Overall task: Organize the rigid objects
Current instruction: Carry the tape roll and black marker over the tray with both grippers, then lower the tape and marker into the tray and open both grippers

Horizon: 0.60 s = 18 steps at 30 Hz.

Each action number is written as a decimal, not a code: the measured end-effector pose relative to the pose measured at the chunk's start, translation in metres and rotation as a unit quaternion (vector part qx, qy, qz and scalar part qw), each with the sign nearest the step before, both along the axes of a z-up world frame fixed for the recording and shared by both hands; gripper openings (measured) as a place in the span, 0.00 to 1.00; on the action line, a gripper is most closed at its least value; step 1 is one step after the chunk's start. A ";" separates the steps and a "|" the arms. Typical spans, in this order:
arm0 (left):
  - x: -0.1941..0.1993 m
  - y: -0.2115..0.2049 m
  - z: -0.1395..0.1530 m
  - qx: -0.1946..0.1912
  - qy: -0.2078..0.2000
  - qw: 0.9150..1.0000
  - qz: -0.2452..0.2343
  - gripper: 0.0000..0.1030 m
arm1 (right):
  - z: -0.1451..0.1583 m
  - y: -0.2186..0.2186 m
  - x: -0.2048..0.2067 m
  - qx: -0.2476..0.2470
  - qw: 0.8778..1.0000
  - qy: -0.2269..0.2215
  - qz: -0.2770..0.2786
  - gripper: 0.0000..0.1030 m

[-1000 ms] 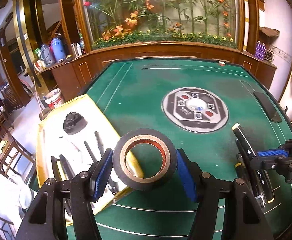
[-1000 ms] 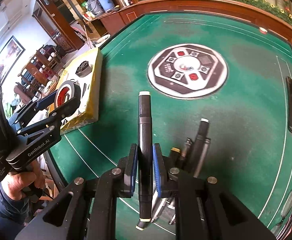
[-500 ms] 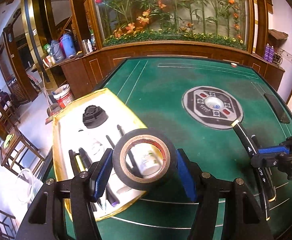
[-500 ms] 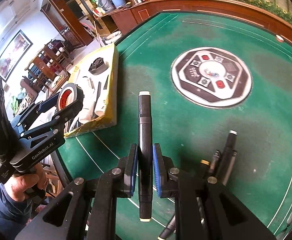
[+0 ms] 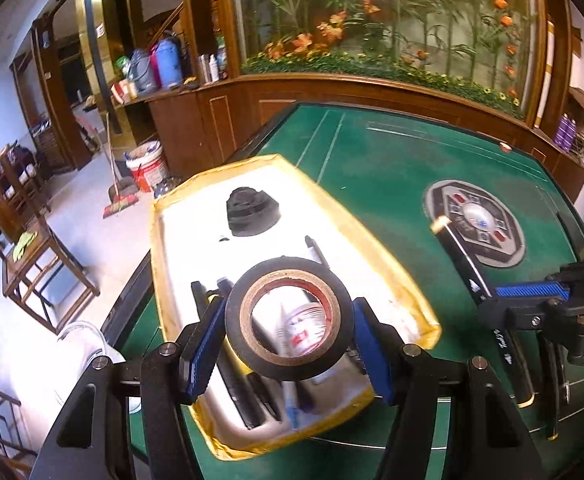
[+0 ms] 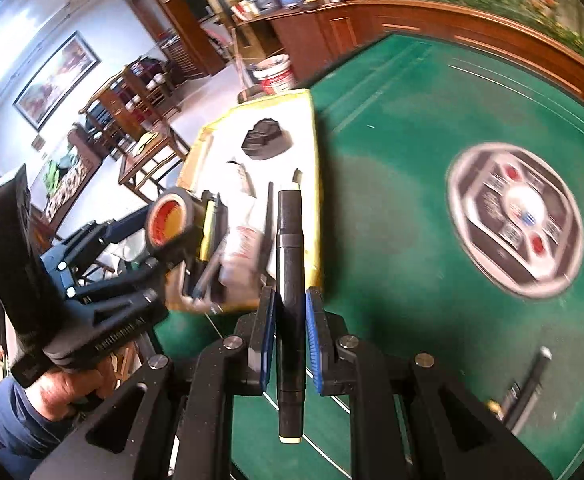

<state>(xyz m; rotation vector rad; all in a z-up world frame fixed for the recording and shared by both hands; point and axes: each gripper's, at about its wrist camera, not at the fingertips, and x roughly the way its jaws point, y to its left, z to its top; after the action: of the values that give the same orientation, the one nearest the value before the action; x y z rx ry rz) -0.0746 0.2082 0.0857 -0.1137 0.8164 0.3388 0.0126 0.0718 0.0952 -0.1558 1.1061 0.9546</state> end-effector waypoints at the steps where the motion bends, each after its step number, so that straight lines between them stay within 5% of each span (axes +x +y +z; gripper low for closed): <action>1: 0.000 0.004 -0.002 -0.004 0.001 1.000 0.004 0.64 | 0.000 0.012 0.001 0.000 1.000 -0.001 0.006 0.14; 18: 0.016 0.055 -0.033 -0.065 0.027 0.997 0.045 0.64 | -0.032 0.112 0.029 -0.041 0.999 0.000 0.036 0.14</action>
<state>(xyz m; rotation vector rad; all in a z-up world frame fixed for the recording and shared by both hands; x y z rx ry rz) -0.0584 0.2635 0.0528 -0.2647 0.8878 0.3756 0.0418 0.1835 0.0627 -0.2643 1.1461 0.9724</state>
